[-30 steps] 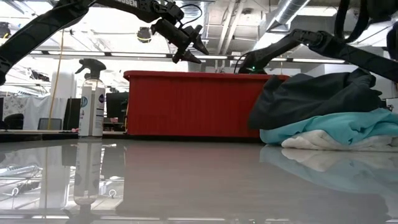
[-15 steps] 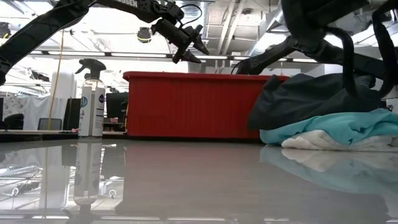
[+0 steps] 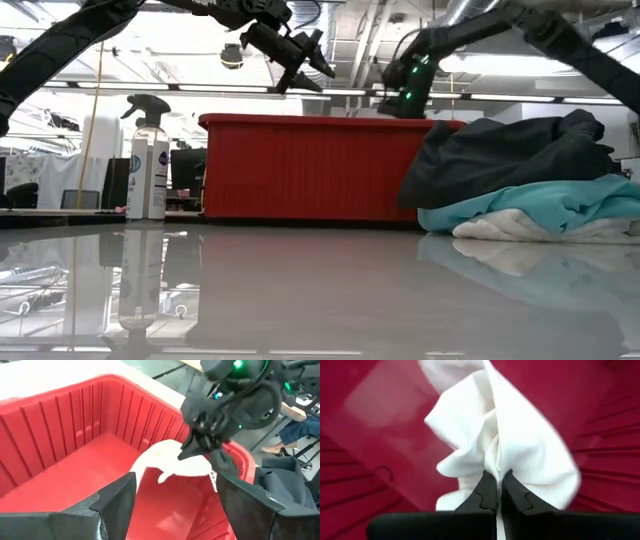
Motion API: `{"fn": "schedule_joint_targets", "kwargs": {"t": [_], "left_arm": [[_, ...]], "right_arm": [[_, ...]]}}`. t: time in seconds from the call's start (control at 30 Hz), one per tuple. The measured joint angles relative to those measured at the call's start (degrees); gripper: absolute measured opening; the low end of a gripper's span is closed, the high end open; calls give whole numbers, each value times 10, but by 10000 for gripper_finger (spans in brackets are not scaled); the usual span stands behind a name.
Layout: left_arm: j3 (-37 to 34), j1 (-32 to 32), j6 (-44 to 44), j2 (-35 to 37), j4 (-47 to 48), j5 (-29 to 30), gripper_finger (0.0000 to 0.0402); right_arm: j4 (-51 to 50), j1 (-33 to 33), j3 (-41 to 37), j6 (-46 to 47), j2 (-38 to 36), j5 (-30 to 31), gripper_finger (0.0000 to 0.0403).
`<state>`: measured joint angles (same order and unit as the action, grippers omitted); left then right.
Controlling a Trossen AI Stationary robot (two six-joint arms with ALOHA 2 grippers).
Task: Fold Laundry from Bin
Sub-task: Fold the white underwear
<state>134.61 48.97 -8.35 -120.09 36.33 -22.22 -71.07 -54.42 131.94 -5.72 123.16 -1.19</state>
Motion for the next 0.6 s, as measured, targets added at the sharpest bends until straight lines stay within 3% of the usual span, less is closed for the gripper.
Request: {"fn": "schedule_joint_targets", "kwargs": {"t": [0.3,0.6], "left_arm": [[0,-4,8,45,4,-46,263],[0,-48,41,140,77,-59,263]], "right_arm": [[34,44,0,19,-157,-32,26],[30,183,0,83,-268,-37,26]]}}
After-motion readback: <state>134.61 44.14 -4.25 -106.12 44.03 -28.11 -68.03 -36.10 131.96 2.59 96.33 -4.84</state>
